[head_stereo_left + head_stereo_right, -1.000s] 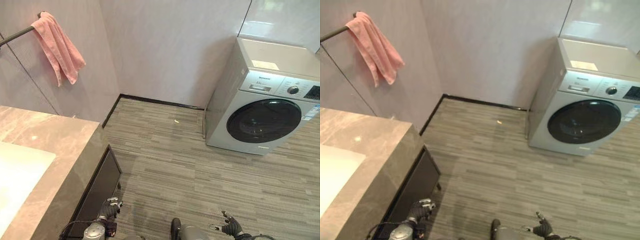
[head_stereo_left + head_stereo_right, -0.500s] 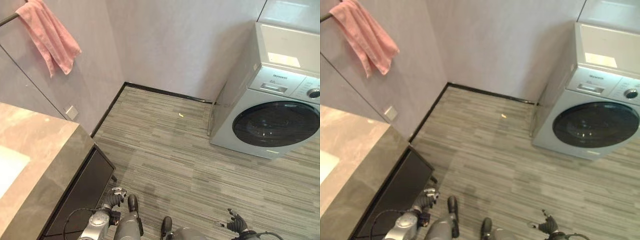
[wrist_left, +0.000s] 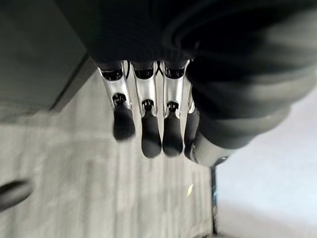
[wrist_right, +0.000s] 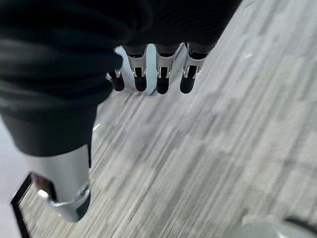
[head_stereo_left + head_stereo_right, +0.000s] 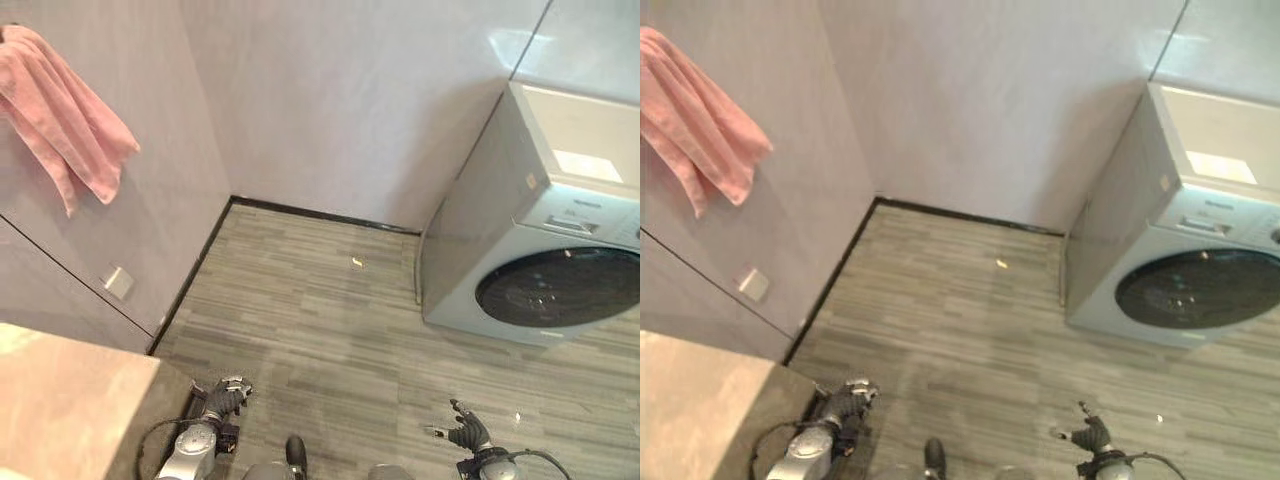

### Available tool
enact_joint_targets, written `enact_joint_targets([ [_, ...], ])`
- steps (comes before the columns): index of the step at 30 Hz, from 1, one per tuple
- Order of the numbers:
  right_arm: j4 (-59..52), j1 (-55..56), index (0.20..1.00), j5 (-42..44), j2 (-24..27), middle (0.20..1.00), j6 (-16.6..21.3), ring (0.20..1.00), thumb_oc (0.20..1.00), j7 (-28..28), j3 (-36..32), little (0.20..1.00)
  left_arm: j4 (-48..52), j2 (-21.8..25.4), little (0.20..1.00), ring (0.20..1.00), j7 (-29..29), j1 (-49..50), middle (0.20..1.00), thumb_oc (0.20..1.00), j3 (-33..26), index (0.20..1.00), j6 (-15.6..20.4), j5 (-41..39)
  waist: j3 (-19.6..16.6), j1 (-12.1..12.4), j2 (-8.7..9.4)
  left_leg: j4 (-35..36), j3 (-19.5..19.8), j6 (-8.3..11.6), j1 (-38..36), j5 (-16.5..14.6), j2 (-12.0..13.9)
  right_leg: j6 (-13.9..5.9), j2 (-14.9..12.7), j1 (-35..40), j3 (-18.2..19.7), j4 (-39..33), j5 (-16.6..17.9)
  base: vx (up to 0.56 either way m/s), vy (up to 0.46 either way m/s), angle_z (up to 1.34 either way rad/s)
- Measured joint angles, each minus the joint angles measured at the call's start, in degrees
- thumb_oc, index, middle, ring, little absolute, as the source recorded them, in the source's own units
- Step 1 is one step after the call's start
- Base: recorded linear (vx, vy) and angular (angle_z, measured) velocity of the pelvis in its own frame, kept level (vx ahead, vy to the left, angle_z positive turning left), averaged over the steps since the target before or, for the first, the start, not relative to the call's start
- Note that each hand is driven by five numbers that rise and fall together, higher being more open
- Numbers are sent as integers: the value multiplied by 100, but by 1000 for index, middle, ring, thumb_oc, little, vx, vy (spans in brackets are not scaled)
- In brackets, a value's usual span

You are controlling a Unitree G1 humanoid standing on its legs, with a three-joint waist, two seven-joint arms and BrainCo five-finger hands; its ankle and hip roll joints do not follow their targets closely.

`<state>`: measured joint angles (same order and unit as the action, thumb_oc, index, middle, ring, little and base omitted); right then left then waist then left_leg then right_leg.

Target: Put brush and paste in cup on sink, flatten towel.

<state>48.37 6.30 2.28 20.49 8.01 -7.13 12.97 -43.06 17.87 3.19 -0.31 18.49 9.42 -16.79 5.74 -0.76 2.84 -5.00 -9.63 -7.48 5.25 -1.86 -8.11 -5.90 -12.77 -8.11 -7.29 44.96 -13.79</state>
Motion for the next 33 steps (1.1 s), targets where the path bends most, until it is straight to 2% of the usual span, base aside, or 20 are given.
enact_joint_targets([
  [2, -99, -39, 1000, 8, -50, 1000, 6, 1000, 1000, 18, 0, 1000, 38, -131, 1000, 1000, 1, -9, 1000, 1000, 104, 1000, -19, 106, 129, -44, -154, 153, 310, -58, -215, -66, 37, 59, 440, -200, 476, -9, -77, 145, 46, 28],
  [3, -151, -31, 1000, 9, -71, 1000, 45, 1000, 1000, 32, -4, 1000, 40, -165, 1000, 1000, 9, 33, 1000, 1000, 165, 1000, -29, 203, 172, -36, -217, 212, 278, -33, -336, -79, 87, 139, 430, -330, 265, -181, -150, 183, -31, 6],
  [4, -127, -43, 1000, 11, -72, 1000, 34, 1000, 1000, 54, -3, 1000, 39, -216, 1000, 1000, 10, 120, 1000, 1000, 209, 1000, -29, 212, 186, 21, -242, 218, 185, 20, -431, -112, 93, 178, 235, -438, -161, -448, -159, 188, -66, -12],
  [5, -116, -40, 1000, 16, -56, 1000, 59, 1000, 1000, 87, -11, 1000, -4, -277, 1000, 1000, 13, 264, 1000, 1000, 196, 1000, -33, 210, 224, -33, -339, 209, 343, 95, -560, -325, 123, 120, 179, -715, -383, -1328, -66, 180, -92, -10],
  [6, -118, -35, 1000, 17, -56, 1000, 58, 1000, 1000, 89, -10, 1000, -48, -276, 1000, 1000, 14, 258, 1000, 1000, 193, 1000, -33, 210, 246, -50, -354, 216, 383, 99, -600, -359, 137, 93, 191, -828, -379, -1634, 57, 217, -150, 27],
  [7, -128, 80, 1000, 19, -83, 1000, 40, 1000, 1000, 92, -1, 1000, -174, -256, 1000, 1000, 22, 259, 1000, 1000, 92, 1000, -46, 209, 292, -90, -284, 161, 449, 142, -676, -374, 140, -5, 217, -1109, -125, -2343, 510, 236, -175, 36],
  [10, -122, 132, 1000, 18, -85, 1000, 30, 1000, 1000, 91, -6, 1000, -260, -227, 1000, 1000, 57, 247, 1000, 1000, -172, 1000, -64, 205, 356, -148, -147, 85, 586, 270, -817, -501, 117, -224, -8, -1163, -92, -3351, 1430, 179, -133, 32],
  [11, -122, 148, 1000, 18, -88, 1000, 30, 1000, 1000, 91, -6, 1000, -262, -209, 1000, 1000, 75, 259, 1000, 1000, -229, 1000, -68, 204, 355, -156, -125, 82, 581, 245, -832, -528, 140, -202, -69, -1162, -92, -3400, 1611, 262, -215, 39],
  [14, -117, 186, 1000, 14, -117, 1000, 26, 1000, 1000, 95, -7, 1000, -284, -74, 1000, 1000, 100, 284, 1000, 1000, -262, 1000, -80, 207, 357, -147, 62, -109, 801, 484, -1040, -820, 187, -230, -136, -675, -4, -3651, 1927, 83, -74, 28],
  [15, -105, 243, 1000, 15, -123, 1000, 22, 1000, 1000, 95, -8, 1000, -336, -56, 1000, 1000, 102, 275, 1000, 1000, -253, 1000, -84, 208, 374, -147, 88, -172, 795, 574, -1094, -910, 237, -154, -66, -516, 36, -3752, 2250, 0, 0, 14],
  [16, -82, 163, 1000, 14, -100, 1000, 30, 1000, 1000, 91, -71, 1000, -335, -71, 1000, 1000, 94, 265, 1000, 1000, -210, 1000, -91, 213, 387, -164, -48, -370, 663, 636, -1041, -963, 456, 41, 112, -450, -86, -3704, 2197, 0, 0, 7],
  [18, -73, 79, 1000, 14, -32, 1000, 29, 1000, 1000, 93, -84, 1000, -316, -74, 1000, 1000, 96, 164, 1000, 1000, -205, 1000, -87, 212, 406, -162, -127, -436, 542, 634, -1002, -982, 651, 180, 293, -450, -137, -3703, 2156, 416, -462, -1],
  [19, 153, -128, 1000, 17, 21, 1000, 76, 1000, 1000, 113, -63, 1000, -526, -269, 1000, 1000, 88, 114, 1000, 1000, -327, 1000, -23, 206, 430, -204, -289, -399, 677, 806, -1035, -999, 878, 142, 493, -445, -261, -3438, 1806, 502, -570, 27],
  [20, 562, -238, 1000, 21, 0, 1000, -6, 1000, 1000, 142, -20, 1000, -853, -430, 1000, 1000, 124, 34, 1000, 1000, -591, 1000, 25, 200, 380, -299, -387, -396, 933, 946, -1182, -1149, 1077, 169, 644, -459, -384, -2480, 1176, 158, -208, 47],
  [21, 308, 150, 1000, 23, 21, 1000, -55, 1000, 1000, 218, -6, 1000, -924, -419, 1000, 1000, 130, 148, 1000, 1000, -587, 1000, -21, 200, 141, -133, -126, -682, 824, 988, -1119, -1189, 1182, 403, 740, -342, -298, -2323, 561, 151, -210, 51],
  [24, 44, -45, 1000, 27, 153, 1000, 30, 1000, 1000, 215, -68, 1000, -930, -154, 1000, 1000, 144, 208, 1000, 1000, -620, 1000, -119, 197, 110, -133, 80, -657, 764, 1127, -994, -1104, 1503, 604, 1057, -473, -427, -2280, 476, 169, -218, 7],
  [27, -24, 10, 1000, 27, 254, 1000, 54, 1000, 1000, 220, -68, 1000, -900, -151, 1000, 1000, 160, 200, 1000, 1000, -629, 1000, -146, 173, 129, -141, 30, -597, 786, 1160, -979, -1027, 1641, 705, 1149, -469, -534, -2232, 367, 81, -99, 9],
  [28, -3, 28, 1000, 27, 265, 1000, 52, 1000, 1000, 224, -67, 1000, -824, -150, 1000, 1000, 166, 165, 1000, 1000, -634, 1000, -148, 165, 153, -157, 1, -514, 772, 1105, -972, -926, 1660, 722, 1154, -479, -596, -2234, 357, 168, -194, 22],
  [29, -6, 52, 1000, 24, 276, 1000, 50, 1000, 1000, 245, -52, 1000, -803, -146, 1000, 1000, 177, 127, 1000, 1000, -655, 1000, -148, 162, 151, -154, -68, -473, 771, 1180, -959, -783, 1731, 766, 1223, -484, -631, -2264, 320, 180, -205, 10],
  [33, -36, 124, 1000, 25, 275, 1000, 53, 1000, 1000, 262, -38, 1000, -810, -114, 1000, 1000, 221, 166, 1000, 1000, -669, 1000, -154, 159, 159, -125, -83, -897, 778, 1264, -819, -614, 1832, 792, 1360, -350, -636, -2464, 315, 78, -138, -2],
])
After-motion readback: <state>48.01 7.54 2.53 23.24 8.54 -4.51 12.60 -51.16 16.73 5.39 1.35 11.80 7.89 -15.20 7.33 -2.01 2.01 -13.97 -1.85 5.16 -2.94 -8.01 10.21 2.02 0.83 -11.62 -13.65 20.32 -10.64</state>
